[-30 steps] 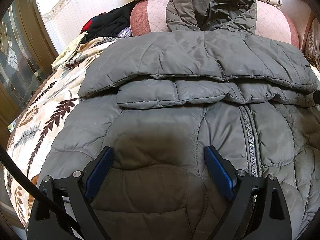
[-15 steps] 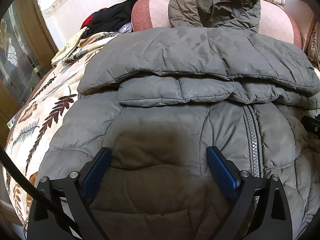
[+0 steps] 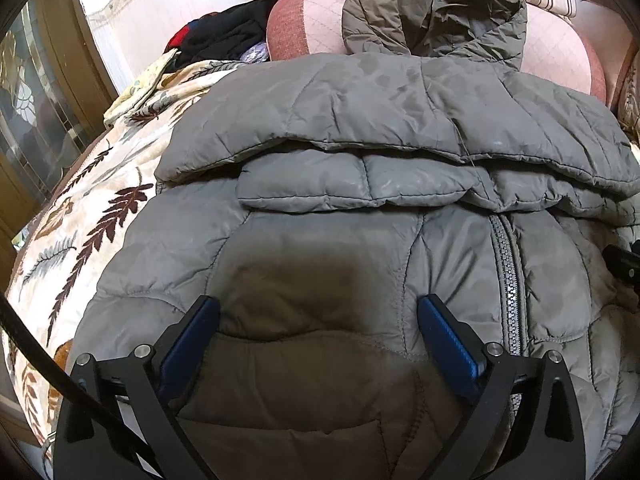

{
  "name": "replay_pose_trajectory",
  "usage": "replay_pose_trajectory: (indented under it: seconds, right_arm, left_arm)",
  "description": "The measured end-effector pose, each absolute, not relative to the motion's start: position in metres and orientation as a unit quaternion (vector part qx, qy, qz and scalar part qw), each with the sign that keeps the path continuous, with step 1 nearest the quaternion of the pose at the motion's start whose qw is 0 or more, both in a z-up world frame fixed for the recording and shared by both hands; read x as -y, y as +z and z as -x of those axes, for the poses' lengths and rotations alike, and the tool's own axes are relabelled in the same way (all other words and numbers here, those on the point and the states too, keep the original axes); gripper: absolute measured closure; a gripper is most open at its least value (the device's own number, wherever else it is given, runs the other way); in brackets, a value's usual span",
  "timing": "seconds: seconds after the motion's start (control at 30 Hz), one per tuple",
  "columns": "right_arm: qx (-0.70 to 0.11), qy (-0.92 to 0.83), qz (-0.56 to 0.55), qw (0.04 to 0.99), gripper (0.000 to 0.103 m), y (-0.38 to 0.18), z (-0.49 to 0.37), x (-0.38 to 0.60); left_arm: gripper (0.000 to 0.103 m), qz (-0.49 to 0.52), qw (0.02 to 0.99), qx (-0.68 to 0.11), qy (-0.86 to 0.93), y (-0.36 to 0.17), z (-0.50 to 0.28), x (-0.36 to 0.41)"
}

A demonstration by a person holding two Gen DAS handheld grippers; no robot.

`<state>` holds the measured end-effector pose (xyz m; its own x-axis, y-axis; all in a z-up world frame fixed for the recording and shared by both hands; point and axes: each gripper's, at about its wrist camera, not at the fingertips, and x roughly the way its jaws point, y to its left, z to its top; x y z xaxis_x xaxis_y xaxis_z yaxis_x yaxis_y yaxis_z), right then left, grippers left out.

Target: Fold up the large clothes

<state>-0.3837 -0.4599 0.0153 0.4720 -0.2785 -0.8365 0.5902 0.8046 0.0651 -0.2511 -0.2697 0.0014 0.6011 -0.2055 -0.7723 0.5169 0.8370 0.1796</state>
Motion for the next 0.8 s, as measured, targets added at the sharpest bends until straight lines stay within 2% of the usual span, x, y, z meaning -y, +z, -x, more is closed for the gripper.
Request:
replay_pose_trajectory:
  seconds: [0.33, 0.43, 0.5, 0.7, 0.8]
  right_arm:
    - [-0.407, -0.256, -0.179, 0.858, 0.029, 0.013, 0.396, 0.455]
    - [-0.396, -0.255, -0.192, 0.861, 0.029, 0.015, 0.405, 0.453]
    - [-0.397, -0.262, -0.192, 0.858, 0.029, 0.017, 0.412, 0.446]
    - [-0.399, -0.283, -0.188, 0.852, 0.028, 0.022, 0.433, 0.415]
    - [-0.407, -0.278, -0.182, 0.851, 0.028, 0.034, 0.436, 0.406]
  left_arm:
    - [0.003, -0.192, 0.869, -0.405, -0.208, 0.012, 0.252, 0.27]
    - [0.003, -0.174, 0.884, -0.37, -0.226, 0.033, 0.26, 0.262]
    - [0.003, -0.157, 0.907, -0.317, -0.229, 0.049, 0.264, 0.252]
    - [0.003, -0.103, 0.922, -0.31, -0.206, 0.083, 0.215, 0.267]
    - [0.003, -0.097, 0.914, -0.327, -0.22, 0.081, 0.182, 0.279]
